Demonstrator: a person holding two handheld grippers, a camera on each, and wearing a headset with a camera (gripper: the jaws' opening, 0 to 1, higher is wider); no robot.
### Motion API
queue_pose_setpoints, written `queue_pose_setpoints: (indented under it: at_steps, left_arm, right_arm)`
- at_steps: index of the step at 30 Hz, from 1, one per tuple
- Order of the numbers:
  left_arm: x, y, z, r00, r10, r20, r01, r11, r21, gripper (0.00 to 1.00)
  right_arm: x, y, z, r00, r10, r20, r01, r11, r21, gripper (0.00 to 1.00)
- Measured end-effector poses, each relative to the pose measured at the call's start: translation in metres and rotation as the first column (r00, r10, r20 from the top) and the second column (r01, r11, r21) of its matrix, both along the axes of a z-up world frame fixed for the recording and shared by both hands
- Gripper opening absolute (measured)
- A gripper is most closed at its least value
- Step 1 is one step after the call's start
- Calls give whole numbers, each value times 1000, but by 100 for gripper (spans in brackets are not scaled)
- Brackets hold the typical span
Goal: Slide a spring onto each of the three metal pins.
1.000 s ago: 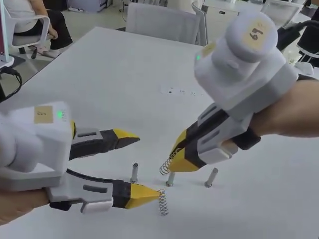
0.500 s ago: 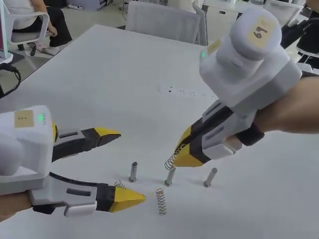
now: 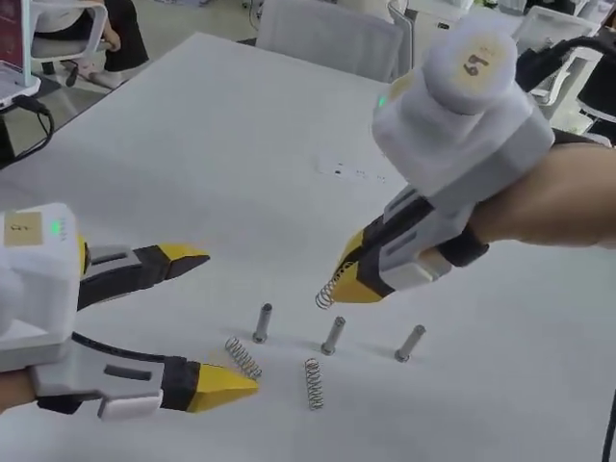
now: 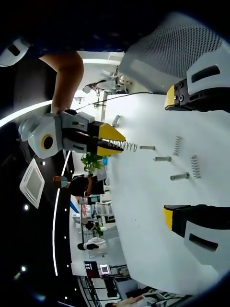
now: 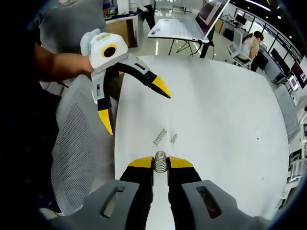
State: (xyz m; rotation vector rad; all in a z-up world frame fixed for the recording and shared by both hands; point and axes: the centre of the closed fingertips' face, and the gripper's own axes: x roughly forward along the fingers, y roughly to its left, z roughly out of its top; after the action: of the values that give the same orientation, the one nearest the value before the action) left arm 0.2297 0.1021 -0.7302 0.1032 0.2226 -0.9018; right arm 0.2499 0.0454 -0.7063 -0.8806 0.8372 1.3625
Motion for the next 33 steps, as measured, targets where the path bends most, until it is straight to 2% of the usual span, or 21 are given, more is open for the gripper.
queue_pose_setpoints:
  at_steps: [6,15,23,30,33]
  left_arm:
    - [2,5,-13,1000,13,-21,-13,1000,2,78]
    - [7,10,-24,999,27,-22,-27,999,20,78]
    - [15,16,-43,998,41,-50,-41,999,18,78]
    - [15,19,-53,997,43,-60,-41,999,31,78]
    - [14,19,-55,997,41,-62,-39,999,37,78]
  right_arm:
    - [15,13,-7,1000,-13,2,13,1000,0,8]
    - [30,28,-29,1000,-1,13,2,999,-49,8]
    - [39,37,-48,1000,9,26,-6,996,-94,8]
    - [40,44,-60,1000,7,12,-5,993,-114,8]
    - [43,45,-64,1000,14,23,-11,992,-129,8]
